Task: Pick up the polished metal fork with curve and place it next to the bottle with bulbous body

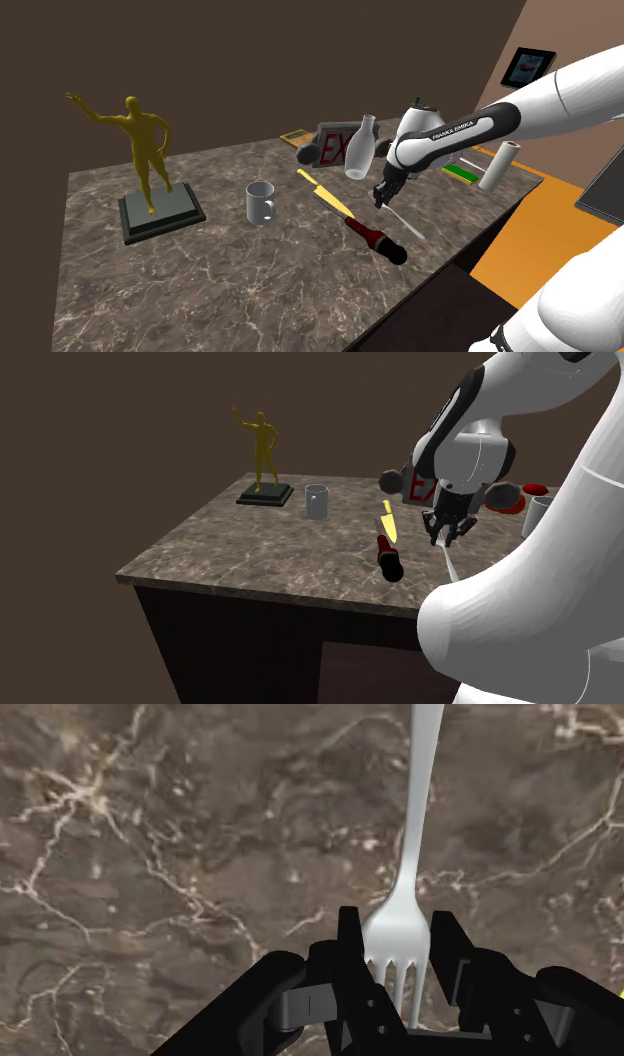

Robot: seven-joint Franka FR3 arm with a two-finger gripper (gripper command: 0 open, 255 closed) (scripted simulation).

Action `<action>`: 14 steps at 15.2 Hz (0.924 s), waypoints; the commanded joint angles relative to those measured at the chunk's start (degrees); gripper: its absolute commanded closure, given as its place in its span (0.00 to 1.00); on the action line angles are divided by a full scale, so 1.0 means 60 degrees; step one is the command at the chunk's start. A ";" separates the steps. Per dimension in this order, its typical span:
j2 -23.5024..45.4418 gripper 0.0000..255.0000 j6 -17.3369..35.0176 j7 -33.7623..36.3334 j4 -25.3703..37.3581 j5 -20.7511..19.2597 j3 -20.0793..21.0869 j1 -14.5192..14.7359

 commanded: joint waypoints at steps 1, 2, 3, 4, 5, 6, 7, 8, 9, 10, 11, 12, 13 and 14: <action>0.0011 1.00 0.0028 0.0001 -0.0013 0.0001 0.0001 0.0001; 0.0011 1.00 0.0028 0.0001 -0.0013 0.0001 0.0001 0.0001; 0.0011 1.00 0.0028 0.0001 -0.0013 0.0001 0.0001 0.0001; 0.0011 1.00 0.0028 0.0001 -0.0013 0.0001 0.0001 0.0001; 0.0010 1.00 0.0026 0.0001 -0.0013 0.0001 0.0001 0.0001; 0.0010 0.00 0.0026 0.0001 -0.0013 0.0001 0.0001 0.0001; 0.0010 0.00 0.0026 0.0001 -0.0013 0.0001 0.0001 0.0001; 0.0010 0.00 0.0026 0.0001 -0.0013 0.0001 0.0001 0.0001; 0.0010 0.00 0.0026 0.0001 -0.0013 0.0001 0.0001 0.0001; 0.0010 0.00 0.0026 0.0001 -0.0013 0.0001 0.0001 0.0001; 0.0010 0.00 0.0026 0.0001 -0.0013 0.0001 0.0001 0.0001; -0.0238 0.00 -0.0317 0.0010 0.0082 -0.0013 -0.0003 -0.0005; -0.0474 0.00 -0.0661 0.0017 0.0192 -0.0026 -0.0007 -0.0011; -0.0695 0.00 -0.1006 0.0024 0.0315 -0.0038 -0.0012 -0.0017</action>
